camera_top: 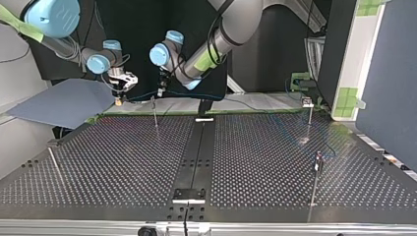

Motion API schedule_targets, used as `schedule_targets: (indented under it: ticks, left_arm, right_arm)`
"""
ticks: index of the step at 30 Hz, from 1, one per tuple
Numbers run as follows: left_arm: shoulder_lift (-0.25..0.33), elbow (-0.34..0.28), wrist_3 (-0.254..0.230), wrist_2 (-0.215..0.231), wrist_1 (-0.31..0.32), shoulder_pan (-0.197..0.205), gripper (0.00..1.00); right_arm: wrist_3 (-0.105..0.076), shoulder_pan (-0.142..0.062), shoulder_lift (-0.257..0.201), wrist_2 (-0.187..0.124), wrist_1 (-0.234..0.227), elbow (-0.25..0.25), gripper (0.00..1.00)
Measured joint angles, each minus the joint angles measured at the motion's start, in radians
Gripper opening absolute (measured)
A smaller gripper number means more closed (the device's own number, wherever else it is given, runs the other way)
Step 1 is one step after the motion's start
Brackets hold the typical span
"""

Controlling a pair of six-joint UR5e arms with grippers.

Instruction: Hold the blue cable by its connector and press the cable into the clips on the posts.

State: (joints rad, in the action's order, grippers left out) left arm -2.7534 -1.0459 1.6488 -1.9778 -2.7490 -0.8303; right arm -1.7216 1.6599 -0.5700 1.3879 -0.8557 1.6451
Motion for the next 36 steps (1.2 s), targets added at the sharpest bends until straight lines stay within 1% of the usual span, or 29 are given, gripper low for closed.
schedule_targets:
  ticks: [4,9,12,16,20,21,24,29,33,36]
  left_arm:
    - [0.034,-0.035,0.001,-0.001,0.032,0.001,1.0]
    - [0.08,-0.08,-0.001,-0.003,0.074,-0.005,1.0]
    - [0.106,-0.106,-0.002,-0.005,0.083,-0.01,1.0]
    - [0.139,-0.139,-0.003,-0.015,0.084,-0.021,1.0]
    - [0.17,-0.174,-0.004,-0.035,0.075,-0.036,1.0]
    - [0.174,-0.181,-0.005,-0.04,0.071,-0.04,1.0]
    - [0.179,-0.209,-0.007,-0.052,0.055,-0.055,1.0]
    - [0.182,-0.255,-0.009,-0.066,0.025,-0.08,1.0]
    - [0.19,-0.289,-0.008,-0.069,-0.006,-0.092,1.0]
    - [0.196,-0.314,0.006,-0.075,-0.032,-0.094,1.0]
  right_arm:
    - [0.0,-0.003,0.0,-0.011,-0.033,0.037,0.0]
    - [0.005,0.001,-0.001,-0.025,-0.078,0.082,0.0]
    - [0.01,0.0,-0.005,-0.043,-0.102,0.106,0.0]
    - [0.012,-0.007,-0.018,-0.064,-0.131,0.14,0.0]
    - [0.011,-0.012,-0.034,-0.093,-0.152,0.171,0.0]
    - [0.011,-0.013,-0.038,-0.103,-0.157,0.177,0.0]
    - [0.01,-0.014,-0.043,-0.119,-0.165,0.185,0.0]
    - [0.009,-0.015,-0.043,-0.127,-0.17,0.188,0.0]
    - [-0.002,-0.014,-0.043,-0.128,-0.177,0.189,0.0]
    - [-0.01,-0.012,-0.043,-0.128,-0.182,0.188,0.0]
